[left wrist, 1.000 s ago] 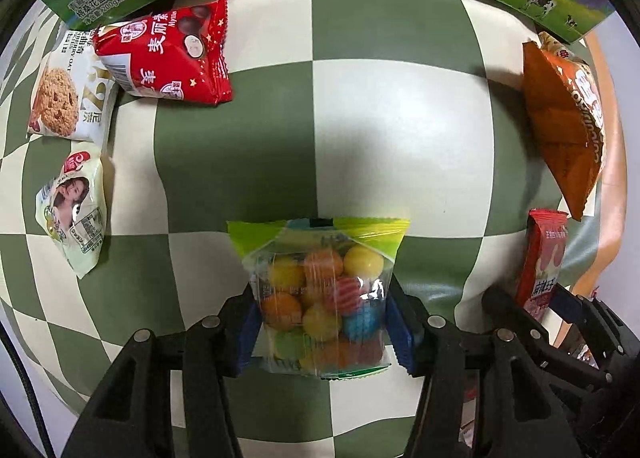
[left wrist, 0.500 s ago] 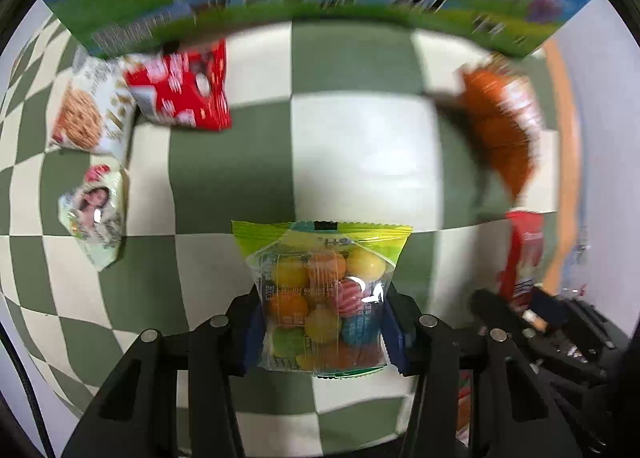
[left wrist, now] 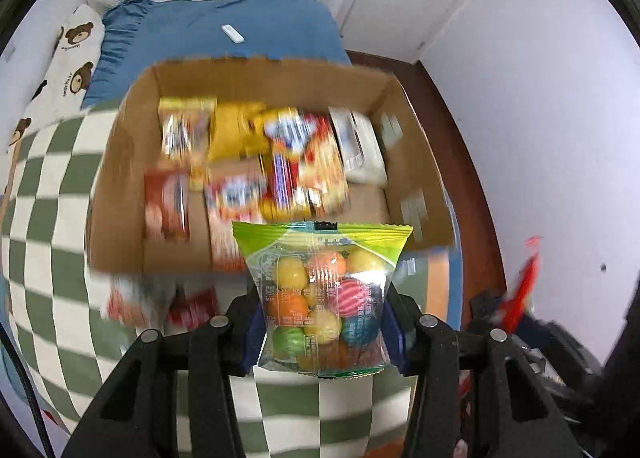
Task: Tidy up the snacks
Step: 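Carry both packets into the cardboard box and open both grippers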
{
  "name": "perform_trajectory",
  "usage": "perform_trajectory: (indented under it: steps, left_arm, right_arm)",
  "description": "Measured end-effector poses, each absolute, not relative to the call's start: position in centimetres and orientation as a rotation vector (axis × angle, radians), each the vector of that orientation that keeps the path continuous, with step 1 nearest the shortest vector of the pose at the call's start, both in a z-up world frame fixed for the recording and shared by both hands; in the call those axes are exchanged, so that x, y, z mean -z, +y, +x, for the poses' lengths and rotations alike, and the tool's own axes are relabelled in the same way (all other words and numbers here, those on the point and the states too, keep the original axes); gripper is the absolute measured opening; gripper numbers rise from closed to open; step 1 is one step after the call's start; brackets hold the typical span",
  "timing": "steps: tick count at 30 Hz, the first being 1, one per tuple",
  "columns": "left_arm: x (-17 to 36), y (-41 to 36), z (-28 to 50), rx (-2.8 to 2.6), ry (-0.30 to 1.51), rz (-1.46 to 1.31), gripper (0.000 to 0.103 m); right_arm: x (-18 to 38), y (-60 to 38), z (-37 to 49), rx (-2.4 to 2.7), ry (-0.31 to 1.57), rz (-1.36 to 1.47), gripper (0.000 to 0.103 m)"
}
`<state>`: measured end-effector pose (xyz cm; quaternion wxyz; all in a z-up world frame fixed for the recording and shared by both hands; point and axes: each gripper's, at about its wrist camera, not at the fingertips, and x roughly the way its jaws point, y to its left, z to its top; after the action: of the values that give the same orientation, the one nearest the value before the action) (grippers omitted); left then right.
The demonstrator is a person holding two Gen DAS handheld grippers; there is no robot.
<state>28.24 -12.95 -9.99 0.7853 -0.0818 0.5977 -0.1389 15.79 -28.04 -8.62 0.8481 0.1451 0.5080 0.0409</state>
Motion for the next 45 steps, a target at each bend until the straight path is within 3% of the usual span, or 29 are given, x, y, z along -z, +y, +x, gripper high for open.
perform_trajectory:
  steps: [6, 14, 17, 22, 25, 33, 45]
  left_arm:
    - [13.3, -14.0, 35.5, 0.27, 1.478, -0.208, 0.047]
    - [17.8, -14.5, 39.0, 0.244, 1.649, -0.278, 0.047]
    - [19.1, -14.3, 39.1, 0.26, 1.707, -0.338, 0.051]
    - [19.8, -13.3, 38.8, 0.253, 1.688, -0.372, 0.082]
    - [19.7, -12.9, 38.7, 0.251, 1.681, -0.379, 0.083]
    - [18.7, -11.7, 38.3, 0.226, 1.645, -0.334, 0.083]
    - [17.6, -9.7, 34.8, 0.1, 1.476, -0.053, 0.083]
  right_arm:
    - [7.7, -27.6, 24.9, -0.038, 1.079, 0.255, 0.05]
    - [10.6, -27.5, 31.2, -0.014, 1.184, 0.21, 0.05]
    - [12.2, -27.8, 31.9, -0.016, 1.246, 0.203, 0.056]
    - [14.0, -28.6, 32.5, 0.0, 1.315, 0.209, 0.079]
    - [14.9, -29.3, 32.6, -0.002, 1.332, 0.235, 0.094]
    - [15.0, -28.9, 31.6, 0.019, 1.343, 0.198, 0.095]
    - [15.0, -27.0, 30.2, 0.028, 1.312, 0.111, 0.095]
